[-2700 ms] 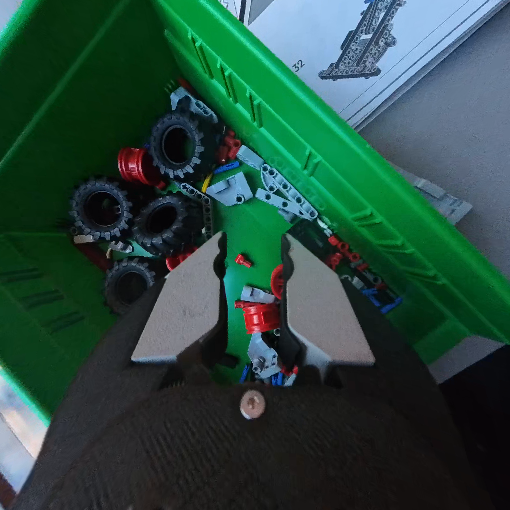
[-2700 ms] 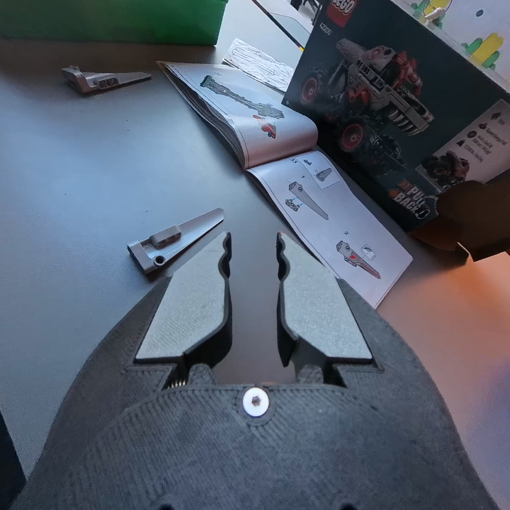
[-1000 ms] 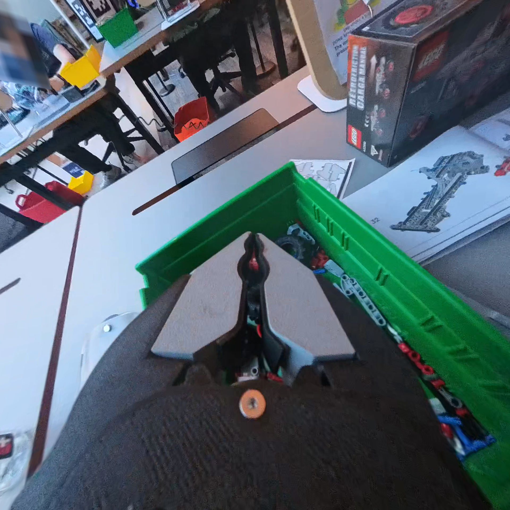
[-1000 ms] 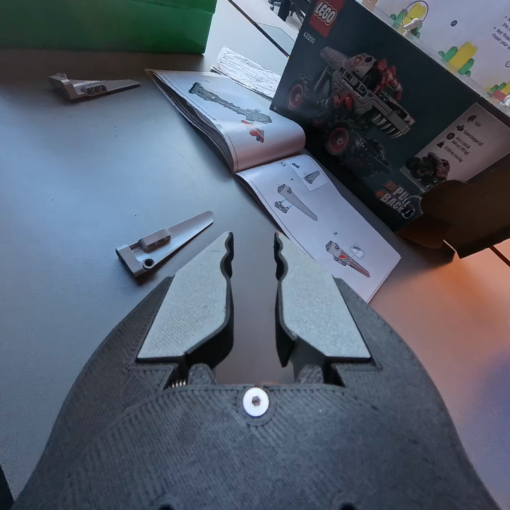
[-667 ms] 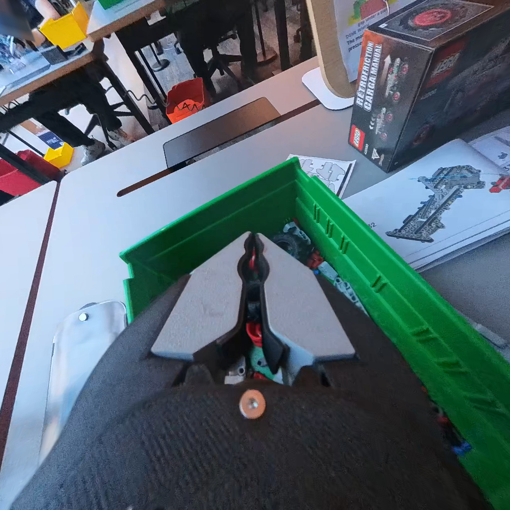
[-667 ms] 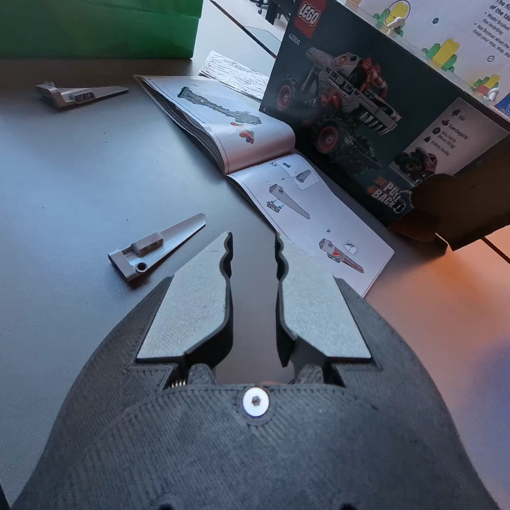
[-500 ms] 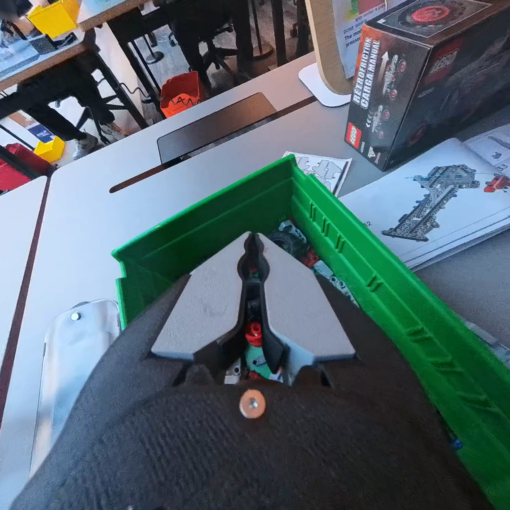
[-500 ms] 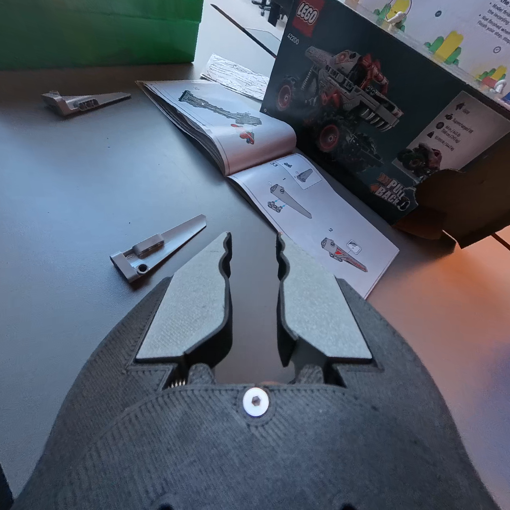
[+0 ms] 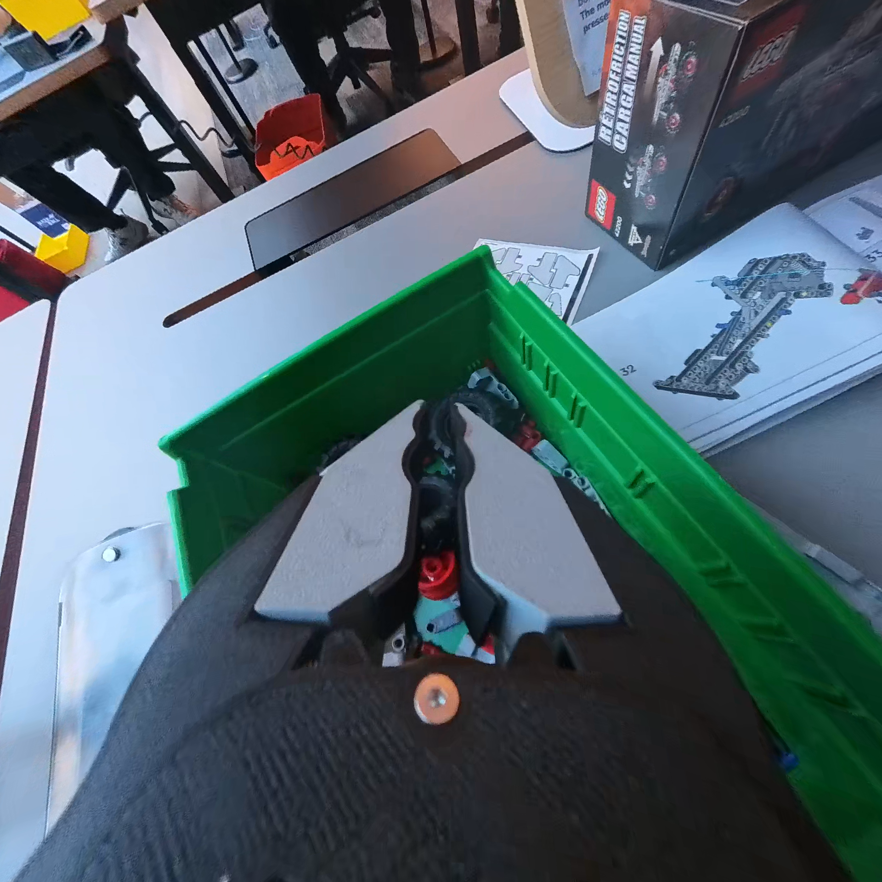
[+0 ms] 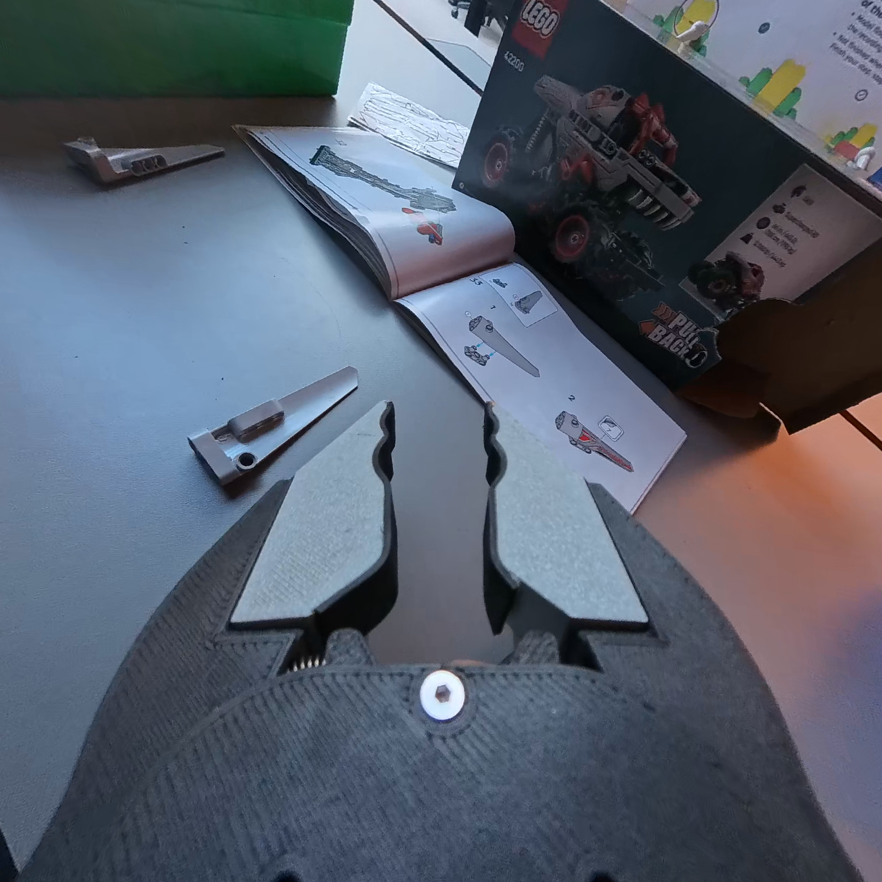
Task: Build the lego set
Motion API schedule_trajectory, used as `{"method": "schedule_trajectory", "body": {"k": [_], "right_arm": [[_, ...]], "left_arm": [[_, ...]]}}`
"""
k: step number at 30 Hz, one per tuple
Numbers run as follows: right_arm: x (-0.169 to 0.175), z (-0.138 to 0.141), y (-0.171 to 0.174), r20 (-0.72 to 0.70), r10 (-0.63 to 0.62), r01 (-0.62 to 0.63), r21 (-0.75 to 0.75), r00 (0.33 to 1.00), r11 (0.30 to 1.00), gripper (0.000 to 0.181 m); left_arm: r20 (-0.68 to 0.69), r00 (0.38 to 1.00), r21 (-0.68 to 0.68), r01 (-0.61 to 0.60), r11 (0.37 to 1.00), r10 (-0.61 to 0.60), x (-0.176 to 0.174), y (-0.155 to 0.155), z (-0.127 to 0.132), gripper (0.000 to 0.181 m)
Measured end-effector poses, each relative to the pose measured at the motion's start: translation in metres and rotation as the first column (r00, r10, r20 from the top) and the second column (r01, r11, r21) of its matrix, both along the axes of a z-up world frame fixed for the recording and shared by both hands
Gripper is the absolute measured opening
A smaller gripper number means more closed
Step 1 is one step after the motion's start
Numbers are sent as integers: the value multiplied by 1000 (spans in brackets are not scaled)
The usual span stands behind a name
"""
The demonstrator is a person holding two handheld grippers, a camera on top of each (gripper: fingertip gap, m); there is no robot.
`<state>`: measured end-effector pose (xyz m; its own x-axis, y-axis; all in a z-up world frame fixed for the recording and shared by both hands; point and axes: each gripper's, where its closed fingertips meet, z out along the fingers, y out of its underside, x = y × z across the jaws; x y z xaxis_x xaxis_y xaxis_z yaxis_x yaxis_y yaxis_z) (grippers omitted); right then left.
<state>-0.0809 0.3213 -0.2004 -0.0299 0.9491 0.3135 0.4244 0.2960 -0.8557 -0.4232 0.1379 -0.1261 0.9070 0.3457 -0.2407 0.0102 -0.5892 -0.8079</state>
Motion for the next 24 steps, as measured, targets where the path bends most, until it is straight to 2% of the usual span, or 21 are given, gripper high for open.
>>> {"method": "schedule_trajectory", "body": {"k": [4,15,19,22,24], "right_arm": [[1,1,-2,-7,8,-8,-5,1000,1000,34],[0,-2,-6,12,36,-37,1,999,999,34],[1,0,-6,2,39,-39,-12,999,999,34],[2,0,-8,1,48,-48,-8,999,999,34],[1,-1,-10,9,63,-63,-4,998,998,34]], "left_arm": [[24,1000,44,-9,999,8,-1,8,-1,6],[24,1000,2,-16,1000,16,-1,13,-12,8],[25,1000,-32,8,999,-7,6,9,-15,14],[50,989,-83,146,986,-143,31,-4,-15,14],[110,971,-222,231,947,-211,47,-29,-30,11]]}}
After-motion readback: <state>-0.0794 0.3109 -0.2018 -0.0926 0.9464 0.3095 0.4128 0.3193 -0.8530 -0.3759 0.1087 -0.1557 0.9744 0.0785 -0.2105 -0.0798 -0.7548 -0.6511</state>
